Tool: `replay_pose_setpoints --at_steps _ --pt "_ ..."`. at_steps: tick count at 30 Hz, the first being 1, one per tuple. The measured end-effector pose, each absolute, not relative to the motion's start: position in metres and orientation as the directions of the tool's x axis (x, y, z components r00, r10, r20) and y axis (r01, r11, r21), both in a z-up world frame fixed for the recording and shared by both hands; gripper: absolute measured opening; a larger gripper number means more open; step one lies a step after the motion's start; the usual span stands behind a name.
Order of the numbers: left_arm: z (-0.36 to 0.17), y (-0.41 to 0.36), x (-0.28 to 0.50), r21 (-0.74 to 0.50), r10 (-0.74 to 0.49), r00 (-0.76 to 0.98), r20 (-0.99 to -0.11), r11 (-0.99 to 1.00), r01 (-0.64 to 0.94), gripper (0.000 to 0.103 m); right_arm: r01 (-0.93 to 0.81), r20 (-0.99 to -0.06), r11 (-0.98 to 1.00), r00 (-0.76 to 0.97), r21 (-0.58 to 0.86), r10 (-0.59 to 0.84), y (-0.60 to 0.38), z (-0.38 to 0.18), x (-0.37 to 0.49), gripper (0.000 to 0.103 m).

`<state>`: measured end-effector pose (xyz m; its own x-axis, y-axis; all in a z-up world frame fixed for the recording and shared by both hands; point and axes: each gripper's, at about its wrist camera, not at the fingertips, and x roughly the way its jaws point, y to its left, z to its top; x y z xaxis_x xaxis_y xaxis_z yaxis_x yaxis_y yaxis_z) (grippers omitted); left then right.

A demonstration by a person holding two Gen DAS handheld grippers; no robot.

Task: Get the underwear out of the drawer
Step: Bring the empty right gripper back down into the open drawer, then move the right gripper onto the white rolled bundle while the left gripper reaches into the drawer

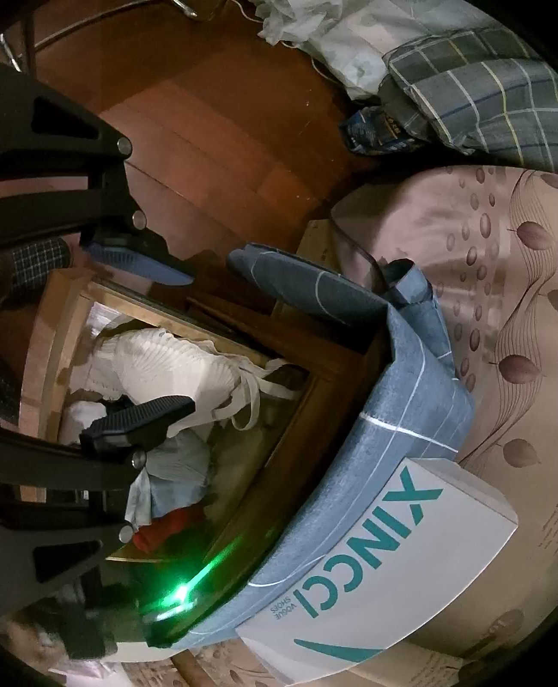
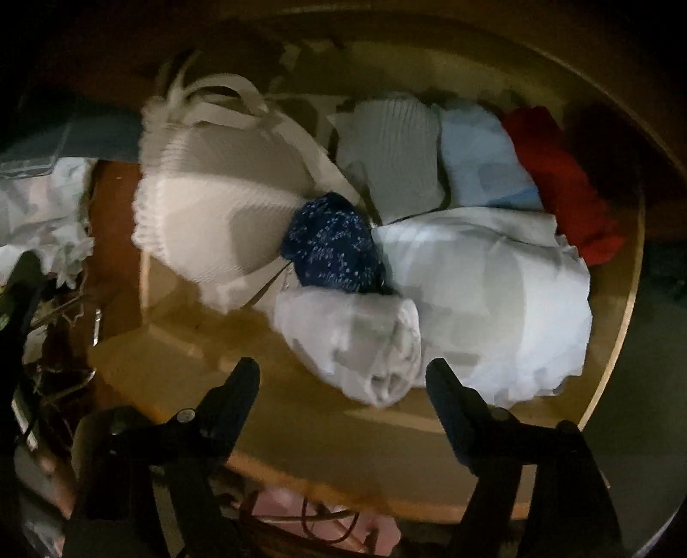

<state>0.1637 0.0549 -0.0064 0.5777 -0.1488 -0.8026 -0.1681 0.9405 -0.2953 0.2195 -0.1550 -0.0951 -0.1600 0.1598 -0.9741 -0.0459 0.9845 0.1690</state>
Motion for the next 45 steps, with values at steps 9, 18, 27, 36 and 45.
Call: replay_pose_setpoints --at_steps 9,18,27,36,45 --pt "-0.008 0.055 0.166 -0.305 -0.159 0.573 -0.804 0.937 -0.170 0.055 -0.037 -0.973 0.997 -0.223 0.070 0.060 -0.132 -0.129 0.227 0.090" --pt "-0.010 0.056 0.167 -0.312 -0.163 0.569 -0.806 0.934 -0.175 0.055 -0.068 -0.962 0.997 -0.267 -0.039 -0.056 -0.116 -0.158 0.228 0.095" --pt "-0.010 0.055 0.167 -0.310 -0.162 0.566 -0.808 0.934 -0.176 0.055 -0.074 -0.968 0.997 -0.247 -0.028 -0.045 -0.120 -0.156 0.219 0.081" --pt "-0.010 0.054 0.166 -0.297 -0.151 0.564 -0.812 0.938 -0.177 0.055 -0.043 -0.988 0.997 -0.148 0.059 0.052 -0.135 -0.129 0.207 0.074" --pt "-0.012 0.049 0.167 -0.276 -0.144 0.551 -0.822 0.947 -0.165 0.055 -0.021 -0.990 0.990 -0.016 0.140 0.140 -0.172 -0.087 0.207 0.073"
